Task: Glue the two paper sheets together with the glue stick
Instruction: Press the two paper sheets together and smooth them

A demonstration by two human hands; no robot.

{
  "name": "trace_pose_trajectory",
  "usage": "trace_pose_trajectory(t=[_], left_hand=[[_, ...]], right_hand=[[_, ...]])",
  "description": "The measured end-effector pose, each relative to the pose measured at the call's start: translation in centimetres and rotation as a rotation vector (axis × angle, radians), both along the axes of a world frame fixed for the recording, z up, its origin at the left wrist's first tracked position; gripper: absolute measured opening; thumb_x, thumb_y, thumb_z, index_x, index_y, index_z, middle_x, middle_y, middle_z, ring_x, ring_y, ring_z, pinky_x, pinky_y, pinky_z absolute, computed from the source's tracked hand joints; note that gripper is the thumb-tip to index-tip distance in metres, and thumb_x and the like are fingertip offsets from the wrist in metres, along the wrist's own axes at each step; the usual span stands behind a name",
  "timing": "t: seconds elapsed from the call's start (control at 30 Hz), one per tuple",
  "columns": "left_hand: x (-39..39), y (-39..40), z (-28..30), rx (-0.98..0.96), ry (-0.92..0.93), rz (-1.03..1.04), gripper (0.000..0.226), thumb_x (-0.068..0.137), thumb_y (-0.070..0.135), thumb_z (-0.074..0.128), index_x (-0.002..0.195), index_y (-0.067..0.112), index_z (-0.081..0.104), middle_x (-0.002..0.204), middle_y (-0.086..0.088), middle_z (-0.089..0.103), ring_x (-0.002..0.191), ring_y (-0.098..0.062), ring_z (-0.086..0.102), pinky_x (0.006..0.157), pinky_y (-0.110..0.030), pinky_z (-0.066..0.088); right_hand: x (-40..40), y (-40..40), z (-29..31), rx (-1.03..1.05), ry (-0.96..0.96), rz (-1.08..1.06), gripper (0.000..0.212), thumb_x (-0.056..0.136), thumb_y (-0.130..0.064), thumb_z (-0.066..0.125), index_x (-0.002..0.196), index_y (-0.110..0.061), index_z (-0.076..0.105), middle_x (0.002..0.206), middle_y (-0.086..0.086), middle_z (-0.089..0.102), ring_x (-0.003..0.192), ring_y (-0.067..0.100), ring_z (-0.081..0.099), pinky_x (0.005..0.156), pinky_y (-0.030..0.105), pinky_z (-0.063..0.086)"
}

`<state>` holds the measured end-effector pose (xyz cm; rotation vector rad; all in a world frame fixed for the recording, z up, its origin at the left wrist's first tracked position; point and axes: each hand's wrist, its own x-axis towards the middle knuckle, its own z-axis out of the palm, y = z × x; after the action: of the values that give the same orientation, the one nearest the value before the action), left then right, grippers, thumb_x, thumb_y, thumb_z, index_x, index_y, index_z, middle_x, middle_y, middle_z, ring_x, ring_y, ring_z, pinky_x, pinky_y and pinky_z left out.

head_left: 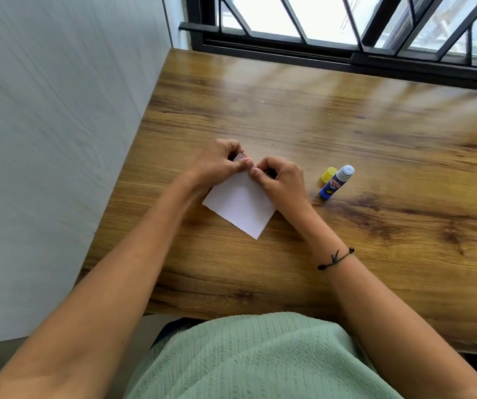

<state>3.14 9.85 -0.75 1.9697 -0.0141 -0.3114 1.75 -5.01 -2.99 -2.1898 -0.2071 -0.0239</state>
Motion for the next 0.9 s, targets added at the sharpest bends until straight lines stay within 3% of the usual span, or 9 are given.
trace_pose_trajectory(t=[0.17, 0.3, 0.43, 0.57, 0.67, 0.8, 0.9], left_hand=[[-0.1, 0.7, -1.0, -0.085, -0.024, 0.172, 0.023, 0.080, 0.013, 0.067, 0.062, 0.017, 0.052, 0.066, 0.000, 0.053, 0.062, -0.013, 0.050, 0.057, -0.028, 0.043], [-0.1, 1.7, -0.9, -0.152, -0.026, 0.234, 0.025, 0.082, 0.012, 0.063, 0.061, 0.016, 0.050, 0.068, -0.001, 0.054, 0.065, -0.013, 0.051, 0.059, -0.027, 0.045], [-0.2, 1.8, -1.1, -0.213, -0.038, 0.279, 0.029, 0.083, 0.011, 0.062, 0.058, 0.016, 0.047, 0.065, 0.000, 0.052, 0.060, -0.008, 0.048, 0.053, -0.019, 0.043], [-1.1, 2.0, -1.2, -0.233, -0.021, 0.298, 0.032, 0.084, 0.009, 0.060, 0.056, 0.014, 0.045, 0.060, -0.001, 0.049, 0.048, -0.003, 0.046, 0.047, -0.022, 0.040], [-1.9, 2.4, -0.4, -0.028, 0.036, 0.155, 0.028, 0.086, 0.013, 0.058, 0.060, 0.012, 0.047, 0.059, -0.001, 0.050, 0.045, -0.003, 0.045, 0.045, -0.018, 0.039], [-1.2, 2.2, 2.2, 0.287, 0.130, -0.254, 0.022, 0.084, 0.031, 0.060, 0.077, 0.011, 0.058, 0.073, -0.002, 0.058, 0.064, -0.012, 0.052, 0.058, -0.025, 0.044], [-0.6, 0.0, 2.6, 0.381, 0.023, -0.401, 0.015, 0.083, 0.031, 0.062, 0.078, 0.017, 0.061, 0.070, 0.006, 0.057, 0.066, -0.009, 0.051, 0.061, -0.024, 0.040]], right_hand=[[-0.9, 0.0, -0.6, 0.026, -0.060, -0.096, 0.015, 0.082, -0.017, 0.063, 0.073, -0.005, 0.065, 0.070, 0.001, 0.057, 0.070, 0.016, 0.050, 0.062, 0.026, 0.034], [-1.6, -0.7, -1.0, 0.067, -0.050, -0.142, 0.015, 0.083, -0.016, 0.062, 0.072, -0.006, 0.064, 0.069, 0.000, 0.056, 0.069, 0.016, 0.050, 0.063, 0.027, 0.037], [-1.4, -0.7, -1.0, 0.168, -0.009, -0.206, 0.019, 0.085, -0.018, 0.060, 0.066, -0.019, 0.056, 0.059, -0.009, 0.051, 0.058, 0.010, 0.047, 0.055, 0.024, 0.037], [-1.3, -0.2, -1.1, 0.291, 0.006, -0.323, 0.020, 0.085, -0.019, 0.061, 0.066, -0.015, 0.056, 0.058, -0.009, 0.049, 0.056, 0.005, 0.043, 0.054, 0.021, 0.037], [-0.8, -0.2, -0.8, 0.403, 0.080, -0.366, 0.022, 0.084, -0.021, 0.062, 0.064, -0.016, 0.055, 0.059, -0.007, 0.050, 0.059, 0.008, 0.043, 0.060, 0.028, 0.039], [-0.2, -1.8, -0.2, 0.281, 0.150, -0.109, 0.023, 0.083, -0.022, 0.063, 0.062, -0.023, 0.056, 0.063, -0.005, 0.055, 0.063, 0.012, 0.049, 0.062, 0.032, 0.041], [-0.3, -2.1, 0.2, 0.242, 0.170, 0.019, 0.020, 0.083, -0.019, 0.065, 0.064, -0.023, 0.061, 0.065, -0.001, 0.060, 0.064, 0.015, 0.055, 0.060, 0.033, 0.045]])
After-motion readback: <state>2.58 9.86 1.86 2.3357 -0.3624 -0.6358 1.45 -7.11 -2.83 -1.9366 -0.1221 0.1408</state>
